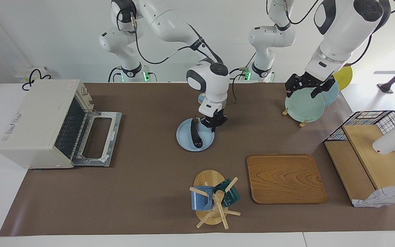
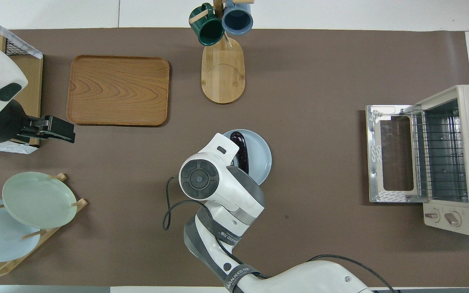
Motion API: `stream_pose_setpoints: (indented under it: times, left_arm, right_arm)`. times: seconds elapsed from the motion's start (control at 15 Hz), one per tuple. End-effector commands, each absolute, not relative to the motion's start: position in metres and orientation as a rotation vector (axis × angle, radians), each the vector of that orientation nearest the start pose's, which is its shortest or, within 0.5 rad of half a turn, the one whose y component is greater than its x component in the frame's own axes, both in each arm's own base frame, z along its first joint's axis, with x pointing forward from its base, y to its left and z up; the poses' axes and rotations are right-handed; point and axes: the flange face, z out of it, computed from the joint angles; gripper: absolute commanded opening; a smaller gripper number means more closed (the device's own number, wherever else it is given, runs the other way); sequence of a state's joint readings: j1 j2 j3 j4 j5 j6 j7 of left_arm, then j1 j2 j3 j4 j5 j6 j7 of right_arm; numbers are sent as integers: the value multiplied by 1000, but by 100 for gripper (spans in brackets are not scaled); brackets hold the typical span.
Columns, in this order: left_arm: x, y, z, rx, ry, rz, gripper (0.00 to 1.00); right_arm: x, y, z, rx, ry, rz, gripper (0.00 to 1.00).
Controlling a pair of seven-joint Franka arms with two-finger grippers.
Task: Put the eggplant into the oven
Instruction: 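Lift the plate and carry it into the open toaster oven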
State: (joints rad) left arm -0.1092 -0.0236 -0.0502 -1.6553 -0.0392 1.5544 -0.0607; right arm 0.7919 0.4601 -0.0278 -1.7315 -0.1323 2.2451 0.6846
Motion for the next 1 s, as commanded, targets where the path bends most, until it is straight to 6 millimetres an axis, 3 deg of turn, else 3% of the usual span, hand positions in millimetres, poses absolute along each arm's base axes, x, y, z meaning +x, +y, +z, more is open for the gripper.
stream_pose_setpoints:
  times: [0.0,0.2,0.4,0.6,0.73,0.93]
  left_arm:
    - [533,-86,599,-3182,123,128,100]
    - [534,-86,599,-3184,123,124,100]
    - [533,-86,600,-3183,125,119,100]
    - [532,-84,603,-3184,123,109,100]
    - [532,-84,604,-3184,123,106,100]
    - [532,-84,604,-3184,123,106,100]
  right_arm:
    - [502,456,363,-3290,-272,-182,0]
    - [522,428,382,-3372,-366,-120,0]
    - [549,365,407,-3421,-454,-26,0]
    - [577,277,421,-3430,-449,78,0]
    - [583,228,426,-3416,-460,101,0]
    - [575,180,418,-3413,-417,140,0]
